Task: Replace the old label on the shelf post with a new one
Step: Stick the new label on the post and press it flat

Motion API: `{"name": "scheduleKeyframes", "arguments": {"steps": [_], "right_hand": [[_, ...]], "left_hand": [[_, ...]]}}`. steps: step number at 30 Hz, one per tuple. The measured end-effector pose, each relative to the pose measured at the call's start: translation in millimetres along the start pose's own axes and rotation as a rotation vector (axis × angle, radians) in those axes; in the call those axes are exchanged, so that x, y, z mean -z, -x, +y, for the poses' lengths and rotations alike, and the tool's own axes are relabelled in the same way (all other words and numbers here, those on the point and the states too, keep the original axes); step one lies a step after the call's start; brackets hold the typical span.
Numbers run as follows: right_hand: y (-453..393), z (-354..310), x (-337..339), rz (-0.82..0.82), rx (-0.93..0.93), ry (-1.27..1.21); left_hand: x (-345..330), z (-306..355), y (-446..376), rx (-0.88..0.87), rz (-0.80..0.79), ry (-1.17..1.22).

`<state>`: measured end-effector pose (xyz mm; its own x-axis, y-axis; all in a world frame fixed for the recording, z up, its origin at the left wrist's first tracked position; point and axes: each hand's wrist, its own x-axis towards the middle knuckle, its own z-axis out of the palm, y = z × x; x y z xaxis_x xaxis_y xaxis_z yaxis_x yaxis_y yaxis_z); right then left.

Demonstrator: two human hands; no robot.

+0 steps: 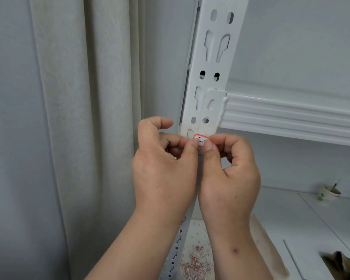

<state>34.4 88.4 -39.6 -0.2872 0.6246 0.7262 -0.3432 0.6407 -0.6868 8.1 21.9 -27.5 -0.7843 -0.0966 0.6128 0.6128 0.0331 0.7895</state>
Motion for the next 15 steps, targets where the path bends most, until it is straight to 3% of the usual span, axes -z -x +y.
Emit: {"name": "scheduleKeyframes", "arguments": {"steps": [15], "right_hand": [[-5.1, -2.0, 1.0, 0.028, 0.053, 0.035]], "left_hand": [[-3.7, 4.5, -2.1, 0.023, -0.012, 0.009]]}}
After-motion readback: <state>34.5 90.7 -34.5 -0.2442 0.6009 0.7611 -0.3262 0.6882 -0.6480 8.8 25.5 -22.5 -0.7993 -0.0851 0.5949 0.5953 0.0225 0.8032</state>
